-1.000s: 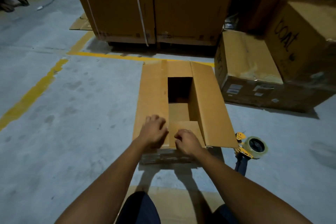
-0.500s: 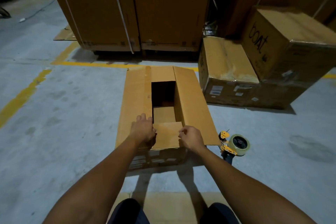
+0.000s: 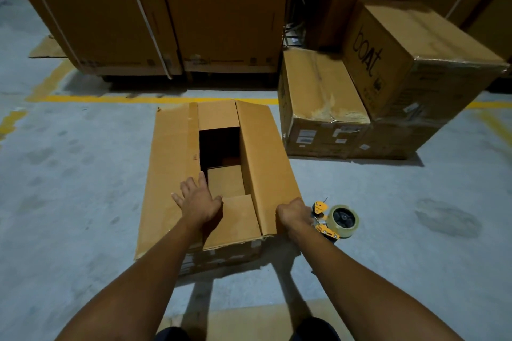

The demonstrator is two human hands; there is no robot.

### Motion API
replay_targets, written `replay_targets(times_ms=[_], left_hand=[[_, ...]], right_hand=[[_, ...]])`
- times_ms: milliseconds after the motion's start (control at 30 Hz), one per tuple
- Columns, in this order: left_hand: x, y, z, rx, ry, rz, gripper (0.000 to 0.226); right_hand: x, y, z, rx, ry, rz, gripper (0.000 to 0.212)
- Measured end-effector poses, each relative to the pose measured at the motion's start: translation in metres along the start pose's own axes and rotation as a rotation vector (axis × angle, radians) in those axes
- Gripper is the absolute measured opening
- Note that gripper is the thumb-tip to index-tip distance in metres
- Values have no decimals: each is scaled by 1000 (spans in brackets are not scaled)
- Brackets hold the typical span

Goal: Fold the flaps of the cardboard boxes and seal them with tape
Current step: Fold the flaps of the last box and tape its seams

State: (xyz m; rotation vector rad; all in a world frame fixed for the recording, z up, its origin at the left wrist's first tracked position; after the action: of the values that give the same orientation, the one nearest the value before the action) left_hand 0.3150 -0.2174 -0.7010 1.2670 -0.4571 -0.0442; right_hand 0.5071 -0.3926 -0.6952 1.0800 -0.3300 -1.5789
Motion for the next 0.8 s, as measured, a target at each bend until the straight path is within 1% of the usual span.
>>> replay_targets(times_ms=[133,267,400,500,567,633,700,800], left_hand=[[-1,10,1,15,-13,31,78],[-15,15,3,-11,-69,73,68],[-26,18,15,-50,-155,157,47],[-26,23,31,-92,-171,211,38],[-27,27,39,-119,-157,247,40],[-32,30,47,-136,-146,263,48],[-38,34,55,-145,-138,270,54],[-49,38,64,-139,-146,242,53]], right_hand=[[0,15,3,12,-46,-36,49],[3,37,9,78,-17,-47,45],[-6,58,32,188,28,-70,46],[-19,68,51,228,185,-150,45],[-31,67,66,212,306,-219,34],[-44,60,85,192,415,-246,23],[-55,47,103,157,497,-238,25],[-68,20,124,121,588,-175,36]])
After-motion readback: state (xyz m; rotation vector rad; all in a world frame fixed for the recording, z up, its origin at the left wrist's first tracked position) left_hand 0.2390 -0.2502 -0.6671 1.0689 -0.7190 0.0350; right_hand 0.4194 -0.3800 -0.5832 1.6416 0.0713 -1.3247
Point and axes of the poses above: each hand's wrist, its own z-axis away from the middle knuckle, its own y-axis out of the back of the hand, x = y × z, the point moved 4 cm from there along -z, towards the middle knuckle, and after that the axes turned 1 degree about -z, right-handed, at the moved point
